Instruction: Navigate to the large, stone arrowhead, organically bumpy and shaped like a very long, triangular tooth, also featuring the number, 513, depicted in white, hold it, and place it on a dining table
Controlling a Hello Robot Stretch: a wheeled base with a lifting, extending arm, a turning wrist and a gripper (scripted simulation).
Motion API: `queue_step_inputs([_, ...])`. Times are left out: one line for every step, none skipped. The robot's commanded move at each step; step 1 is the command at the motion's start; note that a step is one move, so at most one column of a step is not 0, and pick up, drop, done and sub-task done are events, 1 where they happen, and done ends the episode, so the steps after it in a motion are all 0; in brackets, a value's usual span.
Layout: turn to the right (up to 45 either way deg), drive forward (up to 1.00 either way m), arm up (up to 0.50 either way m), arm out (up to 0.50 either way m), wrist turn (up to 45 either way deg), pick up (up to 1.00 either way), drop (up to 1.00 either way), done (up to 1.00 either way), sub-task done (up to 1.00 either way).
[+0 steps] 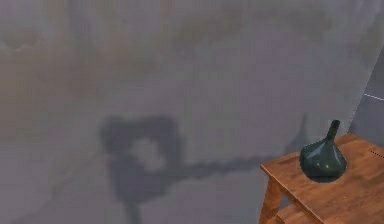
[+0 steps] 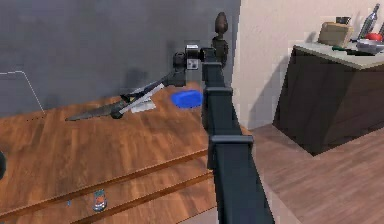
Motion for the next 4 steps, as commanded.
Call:
queue_step_inputs([0.0, 0.0, 0.0, 0.0, 0.0, 0.0, 1.0, 0.0, 0.0])
queue_step_inputs([0.0, 0.0, 0.04, 0.0, 0.0, 0.0, 0.0, 0.0, 0.0])
queue_step_inputs([0.0, 0.0, 0.0, -0.08, 0.0, 0.0, 0.0, 0.0, 0.0])
queue_step_inputs([0.0, 0.0, 0.0, 0.0, 0.0, 0.0, 0.0, 1.0, 0.0])
